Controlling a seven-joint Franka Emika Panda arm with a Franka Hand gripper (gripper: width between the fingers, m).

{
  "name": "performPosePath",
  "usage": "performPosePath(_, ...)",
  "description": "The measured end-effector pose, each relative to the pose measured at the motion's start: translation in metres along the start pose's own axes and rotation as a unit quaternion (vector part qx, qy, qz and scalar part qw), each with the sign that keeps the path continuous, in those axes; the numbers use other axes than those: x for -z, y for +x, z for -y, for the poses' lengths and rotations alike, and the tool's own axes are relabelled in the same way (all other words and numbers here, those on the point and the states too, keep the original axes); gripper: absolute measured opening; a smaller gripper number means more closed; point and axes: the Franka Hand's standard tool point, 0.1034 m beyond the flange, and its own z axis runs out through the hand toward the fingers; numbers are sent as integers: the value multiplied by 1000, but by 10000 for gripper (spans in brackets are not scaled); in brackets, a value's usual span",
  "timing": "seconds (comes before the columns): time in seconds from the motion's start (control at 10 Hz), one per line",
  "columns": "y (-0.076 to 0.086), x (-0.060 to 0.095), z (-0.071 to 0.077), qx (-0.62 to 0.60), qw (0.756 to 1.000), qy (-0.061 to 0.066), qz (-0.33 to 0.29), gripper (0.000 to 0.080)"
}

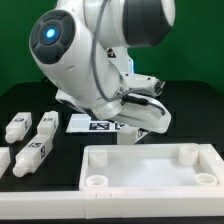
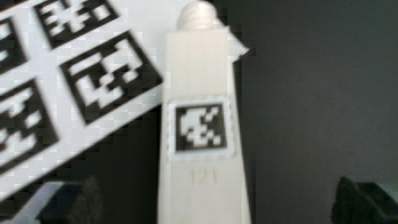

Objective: Assemble desk

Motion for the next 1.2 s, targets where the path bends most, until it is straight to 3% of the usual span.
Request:
performPosePath(0.4, -1, -2, -5, -3, 1000, 0, 12, 649)
performPosePath(0.6, 1, -1, -9, -19, 997, 25, 73, 649)
performPosePath(0.7, 3, 1, -9, -21, 996, 31, 86, 649)
performPosePath(1.2, 9, -1, -10, -30, 995, 34, 88, 649)
